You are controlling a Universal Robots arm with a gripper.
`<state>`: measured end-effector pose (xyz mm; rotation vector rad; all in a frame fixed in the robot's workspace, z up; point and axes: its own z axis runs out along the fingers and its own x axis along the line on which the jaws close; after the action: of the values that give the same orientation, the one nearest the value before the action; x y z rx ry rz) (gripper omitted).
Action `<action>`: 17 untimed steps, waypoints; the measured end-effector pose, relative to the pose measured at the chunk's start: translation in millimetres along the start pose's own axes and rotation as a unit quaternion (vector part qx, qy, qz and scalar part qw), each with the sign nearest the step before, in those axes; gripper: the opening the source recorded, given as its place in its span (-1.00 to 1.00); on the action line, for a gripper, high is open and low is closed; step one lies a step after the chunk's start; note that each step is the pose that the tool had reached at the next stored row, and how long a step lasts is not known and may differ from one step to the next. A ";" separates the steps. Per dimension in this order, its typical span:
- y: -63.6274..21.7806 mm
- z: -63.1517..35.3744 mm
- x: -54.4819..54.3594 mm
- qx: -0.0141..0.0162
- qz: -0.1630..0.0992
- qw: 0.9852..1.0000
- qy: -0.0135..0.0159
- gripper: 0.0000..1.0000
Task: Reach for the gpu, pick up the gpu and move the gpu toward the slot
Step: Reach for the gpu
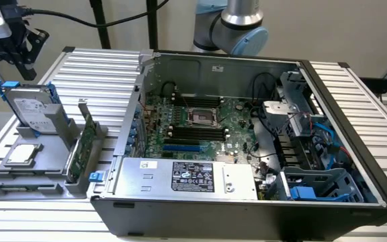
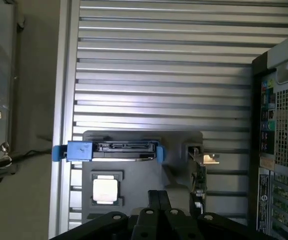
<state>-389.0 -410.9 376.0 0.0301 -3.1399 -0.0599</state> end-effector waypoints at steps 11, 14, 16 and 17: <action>-28.7 5.5 -30.5 0.000 0.000 1.000 0.000 -0.79; -36.1 8.6 -36.0 0.000 0.000 1.000 0.000 -0.79; -40.3 10.8 -40.0 0.000 0.000 1.000 -0.001 -0.79; -42.3 11.9 -42.0 0.000 0.000 1.000 -0.001 -0.79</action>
<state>-346.1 -451.9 362.5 0.0299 -3.1412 -0.0597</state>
